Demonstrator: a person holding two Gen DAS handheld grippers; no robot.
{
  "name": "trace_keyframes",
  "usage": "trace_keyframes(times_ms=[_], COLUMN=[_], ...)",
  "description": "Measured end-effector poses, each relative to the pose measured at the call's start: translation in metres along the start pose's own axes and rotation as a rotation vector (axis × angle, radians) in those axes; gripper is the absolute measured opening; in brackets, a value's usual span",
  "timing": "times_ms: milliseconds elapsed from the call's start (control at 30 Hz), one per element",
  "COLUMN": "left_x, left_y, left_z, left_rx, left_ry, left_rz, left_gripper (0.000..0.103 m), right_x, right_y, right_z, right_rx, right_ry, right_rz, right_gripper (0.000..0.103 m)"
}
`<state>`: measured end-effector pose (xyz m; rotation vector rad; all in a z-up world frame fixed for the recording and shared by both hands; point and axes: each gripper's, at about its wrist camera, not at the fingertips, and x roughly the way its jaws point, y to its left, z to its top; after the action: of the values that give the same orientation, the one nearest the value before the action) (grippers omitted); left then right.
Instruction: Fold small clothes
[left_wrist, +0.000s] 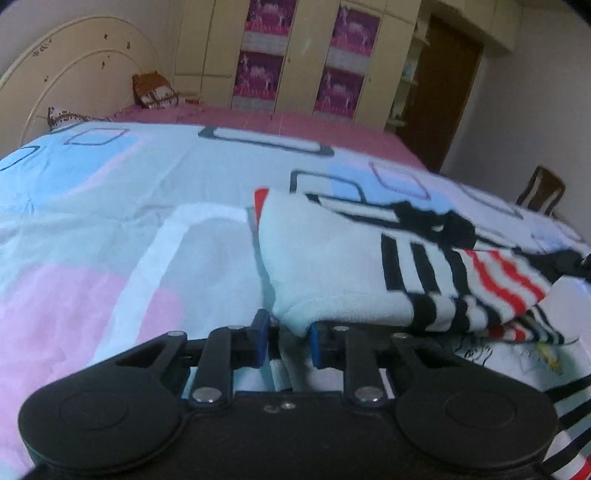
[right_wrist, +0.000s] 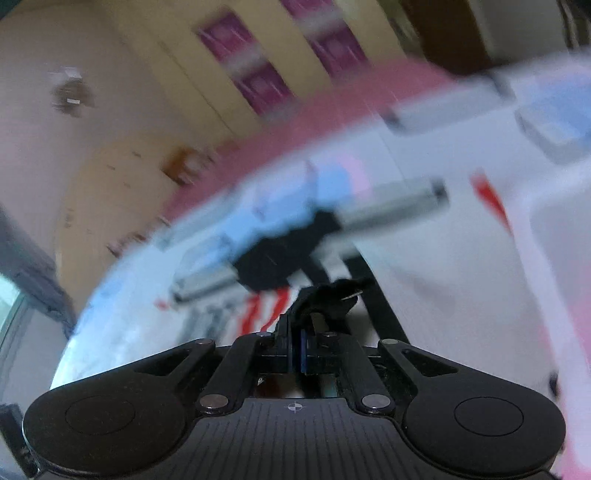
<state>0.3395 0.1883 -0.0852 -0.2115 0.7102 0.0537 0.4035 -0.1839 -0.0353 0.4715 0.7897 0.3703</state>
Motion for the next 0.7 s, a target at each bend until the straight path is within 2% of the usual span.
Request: trace_keyframes(times_ms=[67,100,167,233,300,367,400,433,467,567,700], left_x=[0.007,0.01,0.011,0.011,0.012,0.01,0.006,-0.004,-0.015,-0.038,-0.014], left_y=[0.002,0.002,0.001,-0.002,-0.002,-0.001,0.0,0.002,0.004,-0.006,-0.038], left_z=[-0.003,-0.006,-0.009,-0.008,-0.007,-0.006,-0.005,-0.004,-0.004,0.003,0.011], left_rx=[-0.013,-0.01,-0.004,0.017,0.024,0.04,0.039,0.038,0.037,0.02,0.064], left_ry=[0.032,0.045,0.04,0.044,0.052,0.08,0.094,0.094,0.073,0.003,-0.004], left_rz=[0.002,0.007,0.011,0.017,0.015,0.0,-0.009,-0.014,-0.004,-0.003,-0.05], left_gripper=[0.022,0.022,0.022,0.022,0.023,0.032,0.035,0.039,0.04,0.043,0.049], right_x=[-0.008,-0.003,0.017,0.023,0.019,0.012,0.006,-0.006,-0.016,-0.03,-0.006], right_y=[0.01,0.007,-0.012,-0.026,-0.027,-0.026,-0.027,-0.029,-0.03,-0.022,-0.004], right_z=[-0.006,-0.012,-0.026,-0.038,-0.042,-0.041,-0.038,-0.037,-0.036,-0.029,-0.031], right_rx=[-0.074,-0.091,-0.047,0.004,0.01,0.009,0.021,0.041,0.048,-0.007,-0.106], right_ry=[-0.031,0.0,0.108,0.139,0.136,0.134,0.119,0.082,0.041,-0.007,0.038], right_rz=[0.0,-0.025,-0.099,-0.105,-0.111,-0.14,-0.155,-0.166,-0.174,-0.181,-0.17], right_gripper=[0.003,0.003,0.003,0.003,0.003,0.004,0.01,0.023,0.027,0.027,0.027])
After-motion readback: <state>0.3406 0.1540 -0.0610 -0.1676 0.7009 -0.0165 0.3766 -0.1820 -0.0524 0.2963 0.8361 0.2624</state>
